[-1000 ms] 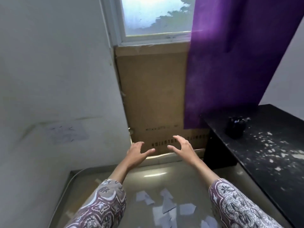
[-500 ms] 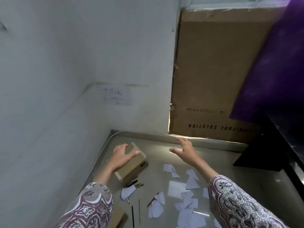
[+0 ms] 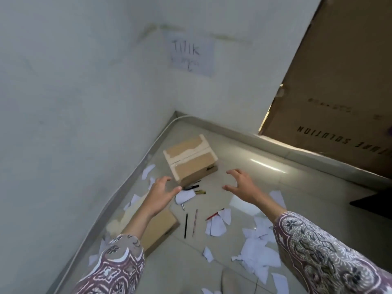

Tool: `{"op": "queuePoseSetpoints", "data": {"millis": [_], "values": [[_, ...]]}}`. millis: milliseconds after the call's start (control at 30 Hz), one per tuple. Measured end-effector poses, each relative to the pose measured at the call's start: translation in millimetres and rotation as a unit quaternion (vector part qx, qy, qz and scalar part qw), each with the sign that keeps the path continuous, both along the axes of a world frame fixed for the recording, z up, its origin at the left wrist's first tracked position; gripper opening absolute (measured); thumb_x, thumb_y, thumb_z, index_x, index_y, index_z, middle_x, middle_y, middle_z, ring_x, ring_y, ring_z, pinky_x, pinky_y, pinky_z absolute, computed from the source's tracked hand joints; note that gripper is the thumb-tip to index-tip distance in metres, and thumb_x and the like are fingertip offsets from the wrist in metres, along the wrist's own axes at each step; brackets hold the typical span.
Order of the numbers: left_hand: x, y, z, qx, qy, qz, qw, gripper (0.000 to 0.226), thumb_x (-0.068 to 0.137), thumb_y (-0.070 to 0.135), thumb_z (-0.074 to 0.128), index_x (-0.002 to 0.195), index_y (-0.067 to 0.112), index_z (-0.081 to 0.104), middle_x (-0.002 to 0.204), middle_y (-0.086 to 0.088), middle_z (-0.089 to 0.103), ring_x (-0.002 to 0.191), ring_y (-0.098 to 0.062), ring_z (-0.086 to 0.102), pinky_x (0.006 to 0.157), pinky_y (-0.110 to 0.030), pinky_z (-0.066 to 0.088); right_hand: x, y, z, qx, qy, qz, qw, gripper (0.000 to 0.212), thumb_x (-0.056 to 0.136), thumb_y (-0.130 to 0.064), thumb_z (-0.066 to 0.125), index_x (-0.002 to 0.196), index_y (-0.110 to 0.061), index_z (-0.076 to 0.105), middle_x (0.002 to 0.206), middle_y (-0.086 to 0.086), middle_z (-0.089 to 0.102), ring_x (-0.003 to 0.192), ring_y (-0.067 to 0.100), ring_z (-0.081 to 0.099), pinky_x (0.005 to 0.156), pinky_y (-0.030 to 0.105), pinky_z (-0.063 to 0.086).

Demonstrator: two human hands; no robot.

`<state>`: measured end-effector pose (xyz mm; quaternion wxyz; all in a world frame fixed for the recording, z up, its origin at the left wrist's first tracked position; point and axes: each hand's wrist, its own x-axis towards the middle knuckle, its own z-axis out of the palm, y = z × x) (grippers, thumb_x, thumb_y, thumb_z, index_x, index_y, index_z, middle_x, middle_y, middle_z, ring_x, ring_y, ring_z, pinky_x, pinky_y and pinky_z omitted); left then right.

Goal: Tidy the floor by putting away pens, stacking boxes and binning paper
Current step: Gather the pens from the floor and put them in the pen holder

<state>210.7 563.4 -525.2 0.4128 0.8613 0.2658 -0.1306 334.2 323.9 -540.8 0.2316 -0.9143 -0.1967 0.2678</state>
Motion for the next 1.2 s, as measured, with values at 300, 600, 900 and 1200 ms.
{"op": "queuePoseSetpoints", "data": {"millis": [300, 600, 900, 1200], "values": [[-13.0, -17.3, -237.5, -0.03, 0.065, -0.007, 0.997, 0.037, 0.092, 0.028, 0.054, 0.125, 0.013, 0.047, 0.129, -0.005, 0.047, 0.119, -0.017, 0.045, 0.087, -0.02, 0.032, 13.1, 46.0, -216.0, -0.025, 0.012, 0.095, 0.995, 0.056, 0.09, -0.038, 0.056, 0.138, -0.013, 0.039, 0.147, 0.011, 0.032, 0.136, 0.028, 0.027, 0.11, 0.043, 0.029], [5.0, -8.2, -442.5, -0.045, 0.056, 0.055, 0.996, 0.036, 0.091, 0.027, 0.054, 0.122, 0.01, 0.047, 0.13, -0.008, 0.047, 0.104, -0.013, 0.043, 0.084, -0.024, 0.033, 35.6, 77.6, -399.3, -0.038, -0.04, 0.17, 0.984, 0.05, 0.09, -0.032, 0.058, 0.134, -0.012, 0.044, 0.141, 0.011, 0.04, 0.128, 0.028, 0.036, 0.104, 0.039, 0.037], [42.3, -1.1, -584.9, 0.064, 0.11, 0.053, 0.99, 0.06, 0.091, 0.028, 0.053, 0.136, -0.003, 0.029, 0.138, -0.023, 0.034, 0.128, -0.037, 0.037, 0.103, -0.039, 0.036, 58.1, 86.3, -520.2, -0.111, -0.113, 0.316, 0.935, 0.05, 0.091, -0.033, 0.056, 0.134, -0.011, 0.043, 0.142, 0.01, 0.037, 0.125, 0.027, 0.041, 0.1, 0.039, 0.042], [72.4, 12.0, -624.9, 0.104, 0.087, 0.16, 0.978, 0.049, 0.094, 0.019, 0.051, 0.131, -0.003, 0.028, 0.137, -0.022, 0.033, 0.121, -0.037, 0.045, 0.096, -0.041, 0.041, 75.4, 96.7, -546.0, -0.121, -0.133, 0.355, 0.917, 0.048, 0.092, -0.032, 0.054, 0.135, -0.013, 0.041, 0.14, 0.009, 0.036, 0.118, 0.026, 0.047, 0.094, 0.038, 0.045]]}}
